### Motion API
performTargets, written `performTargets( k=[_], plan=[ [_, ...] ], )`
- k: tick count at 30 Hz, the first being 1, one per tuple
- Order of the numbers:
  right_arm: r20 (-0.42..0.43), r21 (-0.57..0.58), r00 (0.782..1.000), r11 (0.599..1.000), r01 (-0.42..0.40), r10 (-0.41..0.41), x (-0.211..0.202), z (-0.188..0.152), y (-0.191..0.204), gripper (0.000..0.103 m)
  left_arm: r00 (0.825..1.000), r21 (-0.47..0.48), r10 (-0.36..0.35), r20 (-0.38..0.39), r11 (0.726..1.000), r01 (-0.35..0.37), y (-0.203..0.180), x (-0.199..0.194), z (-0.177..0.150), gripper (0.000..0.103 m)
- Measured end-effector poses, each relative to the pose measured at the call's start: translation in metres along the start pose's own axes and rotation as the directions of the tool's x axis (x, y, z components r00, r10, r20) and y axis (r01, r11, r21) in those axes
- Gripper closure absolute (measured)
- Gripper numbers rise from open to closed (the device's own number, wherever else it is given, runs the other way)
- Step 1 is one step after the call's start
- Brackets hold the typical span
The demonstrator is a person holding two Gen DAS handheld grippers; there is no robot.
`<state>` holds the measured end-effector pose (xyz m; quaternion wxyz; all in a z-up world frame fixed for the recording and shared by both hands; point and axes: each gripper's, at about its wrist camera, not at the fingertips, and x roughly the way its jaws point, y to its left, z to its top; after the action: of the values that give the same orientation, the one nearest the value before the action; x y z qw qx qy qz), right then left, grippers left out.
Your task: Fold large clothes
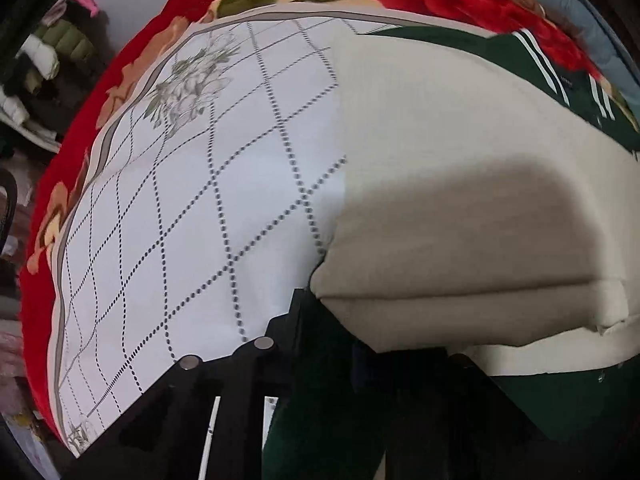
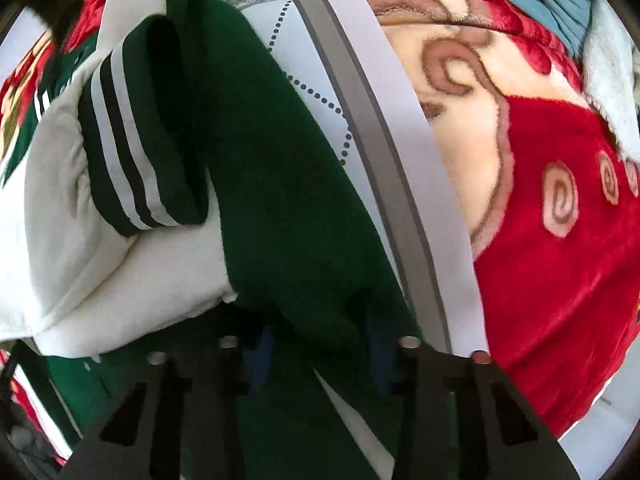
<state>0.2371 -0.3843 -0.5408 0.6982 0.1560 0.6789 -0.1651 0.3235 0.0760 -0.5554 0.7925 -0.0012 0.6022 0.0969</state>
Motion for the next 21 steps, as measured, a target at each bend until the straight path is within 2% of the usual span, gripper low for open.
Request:
performTargets(
  k=[1, 3, 7, 8, 9, 11, 12, 13, 14, 15, 16, 17, 18, 19, 20, 21],
  plan=[
    [-0.001, 0.006, 1.0, 1.0, -0.009, 0.009, -0.003, -0.001, 0.0, 0.076, 1.0, 0.0, 0.01, 0.001, 1.0, -0.01, 0.004, 0.001, 0.002, 0.088],
    [-0.02, 0.017, 0.997, 0.997, -0.079, 0.079, -0.01, 0.001, 0.005, 0.08, 1.0, -0.004, 0.031, 0.003, 1.0, -0.031, 0.013, 0.002, 0.005, 0.088],
    [-0.075, 0.036, 0.968, 0.971, -0.238, 0.24, -0.018, -0.005, 0.02, 0.082, 0.997, -0.018, 0.071, -0.001, 0.997, -0.071, 0.051, 0.007, 0.01, 0.088],
    [-0.094, 0.03, 0.955, 0.959, -0.28, 0.282, -0.018, -0.008, 0.028, 0.083, 0.997, -0.019, 0.081, -0.002, 0.997, -0.081, 0.059, 0.007, 0.009, 0.088],
    [-0.103, 0.021, 0.95, 0.955, -0.295, 0.296, -0.014, -0.006, 0.03, 0.083, 0.996, -0.021, 0.092, -0.008, 0.996, -0.092, 0.068, 0.009, 0.009, 0.087],
    [-0.086, 0.01, 0.96, 0.964, -0.266, 0.266, -0.011, -0.009, 0.038, 0.083, 0.995, -0.023, 0.097, -0.018, 0.995, -0.097, 0.078, 0.012, 0.007, 0.085],
    [-0.073, 0.047, 0.967, 0.969, -0.243, 0.245, -0.006, -0.008, 0.034, 0.083, 0.996, -0.023, 0.088, -0.026, 0.996, -0.088, 0.081, 0.015, 0.009, 0.084],
    [-0.061, 0.144, 0.965, 0.959, -0.243, 0.254, 0.001, -0.012, 0.025, 0.083, 0.996, -0.017, 0.088, -0.031, 0.996, -0.089, 0.081, 0.016, 0.01, 0.084],
    [-0.044, 0.312, 0.948, 0.906, -0.286, 0.314, 0.012, -0.015, 0.007, 0.083, 0.995, -0.009, 0.096, -0.031, 0.995, -0.096, 0.078, 0.016, 0.008, 0.084],
    [-0.031, 0.394, 0.934, 0.863, -0.315, 0.355, 0.017, -0.018, -0.001, 0.083, 0.994, -0.002, 0.104, -0.036, 0.995, -0.104, 0.075, 0.017, 0.008, 0.084],
    [-0.003, 0.528, 0.906, 0.77, -0.358, 0.423, 0.024, -0.025, -0.015, 0.083, 0.993, -0.003, 0.108, -0.039, 0.994, -0.108, 0.074, 0.018, 0.008, 0.084],
    [0.005, 0.567, 0.898, 0.738, -0.365, 0.441, 0.027, -0.027, -0.02, 0.083, 0.993, -0.008, 0.114, -0.042, 0.993, -0.114, 0.073, 0.018, 0.008, 0.084],
    [-0.011, 0.556, 0.904, 0.754, -0.35, 0.428, 0.023, -0.025, -0.017, 0.083, 0.993, -0.012, 0.112, -0.048, 0.994, -0.113, 0.073, 0.017, 0.008, 0.084],
    [-0.032, 0.513, 0.917, 0.794, -0.326, 0.397, 0.019, -0.022, -0.011, 0.083, 0.993, -0.017, 0.108, -0.054, 0.994, -0.109, 0.073, 0.014, 0.008, 0.084],
    [-0.063, 0.409, 0.944, 0.872, -0.27, 0.322, 0.01, -0.017, 0.01, 0.077, 0.993, -0.031, 0.101, -0.055, 0.994, -0.103, 0.074, 0.009, 0.007, 0.083],
    [-0.068, 0.273, 0.972, 0.941, -0.199, 0.226, -0.004, -0.013, 0.029, 0.076, 0.995, -0.041, 0.089, -0.049, 0.995, -0.091, 0.074, 0.003, 0.006, 0.082]
  ],
)
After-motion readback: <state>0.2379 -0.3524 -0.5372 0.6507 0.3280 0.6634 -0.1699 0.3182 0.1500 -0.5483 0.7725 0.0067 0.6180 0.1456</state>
